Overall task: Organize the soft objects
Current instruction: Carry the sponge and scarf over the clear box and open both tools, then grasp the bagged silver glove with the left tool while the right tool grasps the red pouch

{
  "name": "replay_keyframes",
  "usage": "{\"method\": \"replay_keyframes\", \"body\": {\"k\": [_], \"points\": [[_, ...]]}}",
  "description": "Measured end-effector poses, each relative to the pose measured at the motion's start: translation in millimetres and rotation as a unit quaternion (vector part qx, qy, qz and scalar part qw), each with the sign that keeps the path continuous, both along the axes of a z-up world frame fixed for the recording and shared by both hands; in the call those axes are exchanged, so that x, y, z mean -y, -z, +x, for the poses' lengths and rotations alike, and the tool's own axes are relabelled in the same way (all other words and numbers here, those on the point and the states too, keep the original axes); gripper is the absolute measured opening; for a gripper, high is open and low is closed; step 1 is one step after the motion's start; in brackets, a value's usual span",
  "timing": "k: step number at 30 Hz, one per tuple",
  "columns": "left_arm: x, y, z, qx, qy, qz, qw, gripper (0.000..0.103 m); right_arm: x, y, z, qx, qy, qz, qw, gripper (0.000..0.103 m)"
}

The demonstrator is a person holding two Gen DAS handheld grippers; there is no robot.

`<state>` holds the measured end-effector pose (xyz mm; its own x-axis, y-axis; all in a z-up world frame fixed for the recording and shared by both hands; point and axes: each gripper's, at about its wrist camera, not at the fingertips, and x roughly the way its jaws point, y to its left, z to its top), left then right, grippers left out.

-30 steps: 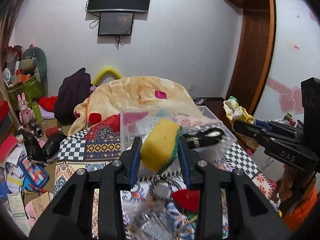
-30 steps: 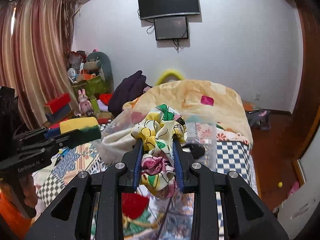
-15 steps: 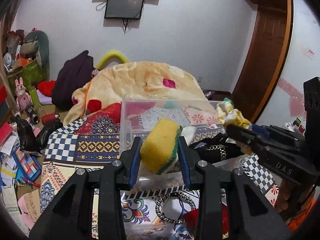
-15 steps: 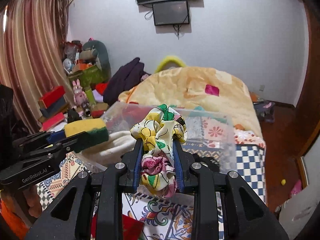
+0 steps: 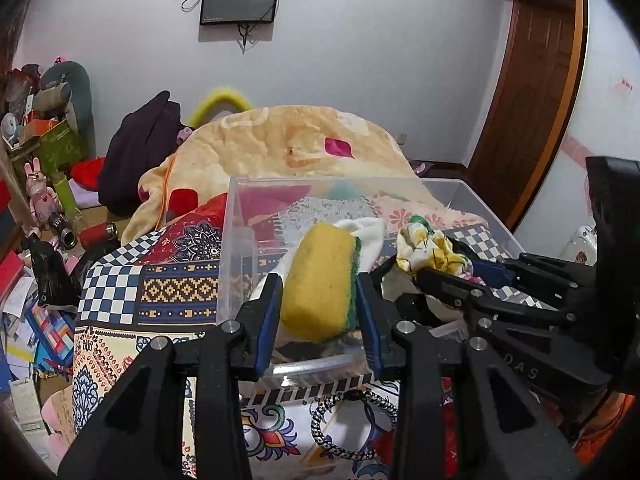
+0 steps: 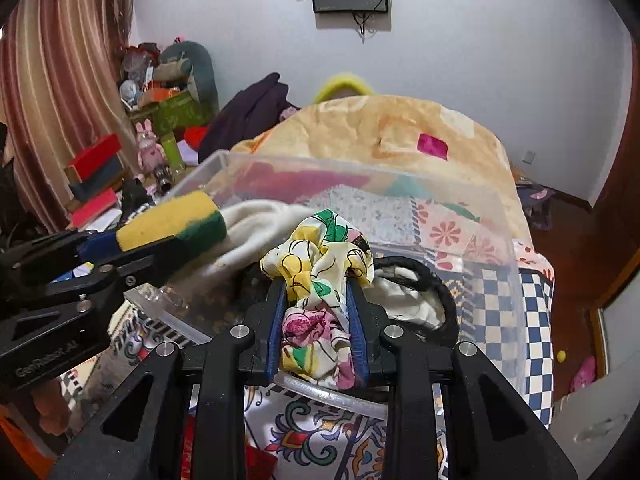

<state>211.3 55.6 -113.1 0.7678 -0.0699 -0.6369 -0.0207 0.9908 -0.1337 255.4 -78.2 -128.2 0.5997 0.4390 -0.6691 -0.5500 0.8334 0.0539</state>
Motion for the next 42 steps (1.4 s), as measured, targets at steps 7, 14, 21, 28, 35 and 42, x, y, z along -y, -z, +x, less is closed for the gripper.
{"method": "replay_keyframes", "body": {"k": [7, 14, 21, 28, 35, 42], "points": [[0, -5, -9, 0.005, 0.001, -0.005, 1.0, 0.059, 3, -4, -6, 0.014, 0.004, -0.01, 1.0, 0.055], [-2, -24, -31, 0.026, 0.011, -0.014, 0.9995, 0.063, 14, -24, -24, 0.045, -0.005, -0.004, 0.999, 0.062], [-4, -48, -70, 0.059, 0.023, -0.008, 0.998, 0.074, 30, -46, -58, 0.082, -0.015, 0.024, 0.996, 0.072], [4, -39, -105, 0.052, 0.031, 0.019, 0.998, 0.082, 40, -37, -85, 0.074, -0.026, 0.038, 0.996, 0.083], [4, 3, -115, -0.013, 0.035, 0.003, 0.9993, 0.083, 31, 1, -88, 0.02, -0.027, 0.029, 0.999, 0.083], [-6, 42, -117, -0.063, 0.018, -0.019, 0.9977, 0.083, 26, 37, -91, -0.051, -0.029, 0.035, 0.998, 0.083]]}}
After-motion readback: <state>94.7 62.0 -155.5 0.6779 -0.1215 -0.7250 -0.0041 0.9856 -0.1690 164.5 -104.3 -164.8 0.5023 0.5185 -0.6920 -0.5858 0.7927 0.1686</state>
